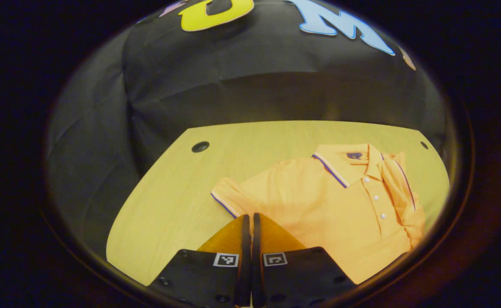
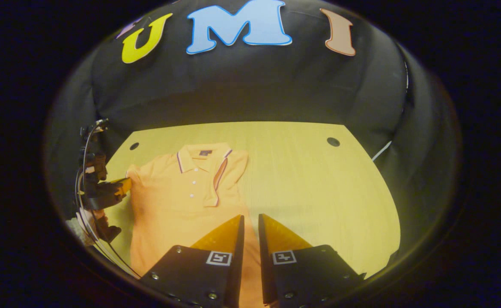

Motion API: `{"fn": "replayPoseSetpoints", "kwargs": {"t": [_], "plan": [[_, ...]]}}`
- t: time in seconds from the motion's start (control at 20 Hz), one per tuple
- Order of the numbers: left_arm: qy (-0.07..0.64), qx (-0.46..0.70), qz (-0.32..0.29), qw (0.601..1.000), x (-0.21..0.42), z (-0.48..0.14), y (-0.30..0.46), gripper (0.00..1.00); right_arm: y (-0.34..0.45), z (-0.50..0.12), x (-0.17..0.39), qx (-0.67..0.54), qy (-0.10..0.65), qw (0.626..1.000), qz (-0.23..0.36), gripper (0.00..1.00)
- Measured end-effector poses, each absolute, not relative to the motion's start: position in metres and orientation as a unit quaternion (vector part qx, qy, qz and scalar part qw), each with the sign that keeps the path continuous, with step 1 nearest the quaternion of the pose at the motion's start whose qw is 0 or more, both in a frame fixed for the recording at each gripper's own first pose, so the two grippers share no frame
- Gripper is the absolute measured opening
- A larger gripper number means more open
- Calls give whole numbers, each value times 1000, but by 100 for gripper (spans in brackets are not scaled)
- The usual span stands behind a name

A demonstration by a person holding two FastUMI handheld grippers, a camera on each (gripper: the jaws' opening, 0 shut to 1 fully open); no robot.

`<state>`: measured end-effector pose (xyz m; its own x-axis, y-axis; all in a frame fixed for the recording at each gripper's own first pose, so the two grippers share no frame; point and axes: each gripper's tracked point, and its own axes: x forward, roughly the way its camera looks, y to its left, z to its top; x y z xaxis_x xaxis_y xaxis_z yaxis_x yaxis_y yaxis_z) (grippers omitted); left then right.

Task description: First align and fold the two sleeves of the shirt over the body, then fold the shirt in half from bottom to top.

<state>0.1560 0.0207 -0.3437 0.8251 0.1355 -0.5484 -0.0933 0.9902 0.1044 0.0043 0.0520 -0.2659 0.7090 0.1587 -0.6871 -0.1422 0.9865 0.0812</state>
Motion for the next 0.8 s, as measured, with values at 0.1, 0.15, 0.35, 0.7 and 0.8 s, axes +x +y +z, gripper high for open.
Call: {"fn": "replayPoseSetpoints", "kwargs": {"t": [0.1, 0.15, 0.35, 0.7, 0.8], "plan": [[279, 50, 41, 958, 160, -332, 2, 7, 51, -268, 3, 17, 373, 924, 79, 20], [274, 55, 32, 959, 161, -327, -7, 7, 49, -268, 2, 19, 373, 924, 78, 20], [253, 75, -14, 964, 167, -305, -53, 7, 39, -268, -3, 24, 373, 925, 70, 20], [248, 113, -107, 956, 161, -300, -153, 7, 7, -273, -18, 46, 381, 923, 38, 20], [257, 125, -126, 950, 159, -313, -178, 7, -1, -274, -21, 52, 384, 921, 28, 20]]}}
